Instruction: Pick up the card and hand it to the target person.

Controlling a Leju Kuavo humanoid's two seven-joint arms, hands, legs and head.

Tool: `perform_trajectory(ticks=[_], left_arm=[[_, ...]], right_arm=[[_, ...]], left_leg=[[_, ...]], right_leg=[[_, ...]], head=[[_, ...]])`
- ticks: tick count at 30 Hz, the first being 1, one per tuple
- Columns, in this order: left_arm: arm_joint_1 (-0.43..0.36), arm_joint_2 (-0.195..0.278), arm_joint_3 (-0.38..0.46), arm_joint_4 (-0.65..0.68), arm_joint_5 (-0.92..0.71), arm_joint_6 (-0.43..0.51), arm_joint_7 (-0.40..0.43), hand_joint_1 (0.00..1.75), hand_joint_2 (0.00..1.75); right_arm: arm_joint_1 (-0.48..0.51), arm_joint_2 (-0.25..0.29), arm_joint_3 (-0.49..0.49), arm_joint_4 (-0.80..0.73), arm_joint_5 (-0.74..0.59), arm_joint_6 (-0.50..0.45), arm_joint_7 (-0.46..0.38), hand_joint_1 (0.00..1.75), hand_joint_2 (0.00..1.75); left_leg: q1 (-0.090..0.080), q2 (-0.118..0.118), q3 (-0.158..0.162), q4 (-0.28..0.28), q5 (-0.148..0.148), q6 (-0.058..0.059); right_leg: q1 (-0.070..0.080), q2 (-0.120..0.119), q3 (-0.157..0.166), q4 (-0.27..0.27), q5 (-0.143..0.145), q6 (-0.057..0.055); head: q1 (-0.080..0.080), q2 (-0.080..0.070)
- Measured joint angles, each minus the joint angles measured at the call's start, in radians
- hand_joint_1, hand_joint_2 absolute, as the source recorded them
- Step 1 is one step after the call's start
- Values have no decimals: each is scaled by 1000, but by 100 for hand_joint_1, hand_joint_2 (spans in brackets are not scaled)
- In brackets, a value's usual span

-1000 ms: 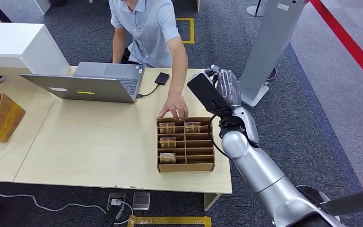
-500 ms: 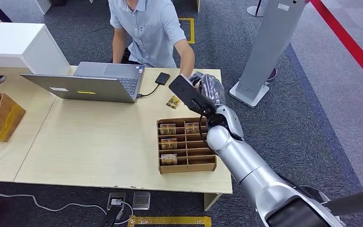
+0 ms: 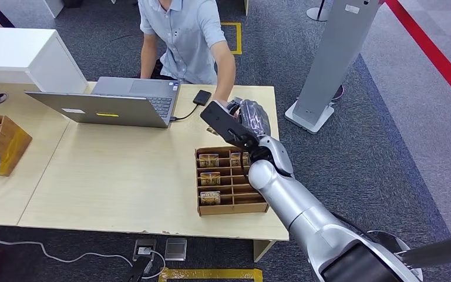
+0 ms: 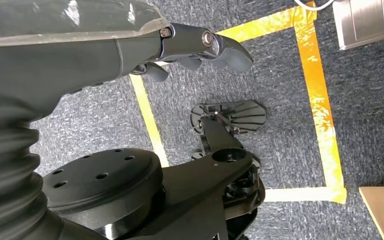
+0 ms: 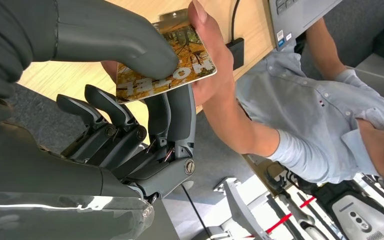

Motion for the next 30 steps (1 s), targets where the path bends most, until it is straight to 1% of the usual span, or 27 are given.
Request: perform_trajectory(ticks=[2,6,17,30], left_arm=[[0,0,0,0,-3,0,0,0,175],[0,0,-1,0,-6,1,0,0,175],[-3,0,-8,0,-16,13,2,0,175],[-1,0,-8,0,-4,36,5,0,175]], right_arm=[[0,0,5,7,-2,-3,-1,175,175],[0,0,14,21,-2,-4,-1,0,175],[0,-4,30,48,-33,-25,-4,0,175],[0,-24,38,41,-107,-77,-61,0,175]], left_leg=[[0,0,0,0,0,0],[0,0,0,0,0,0],[0,0,0,0,0,0],[0,0,0,0,0,0]], right_leg=[[0,0,0,0,0,0],[0,0,0,0,0,0],[0,0,0,0,0,0],[0,0,0,0,0,0]], head=[[0,0],[0,0],[0,0],[-1,0]])
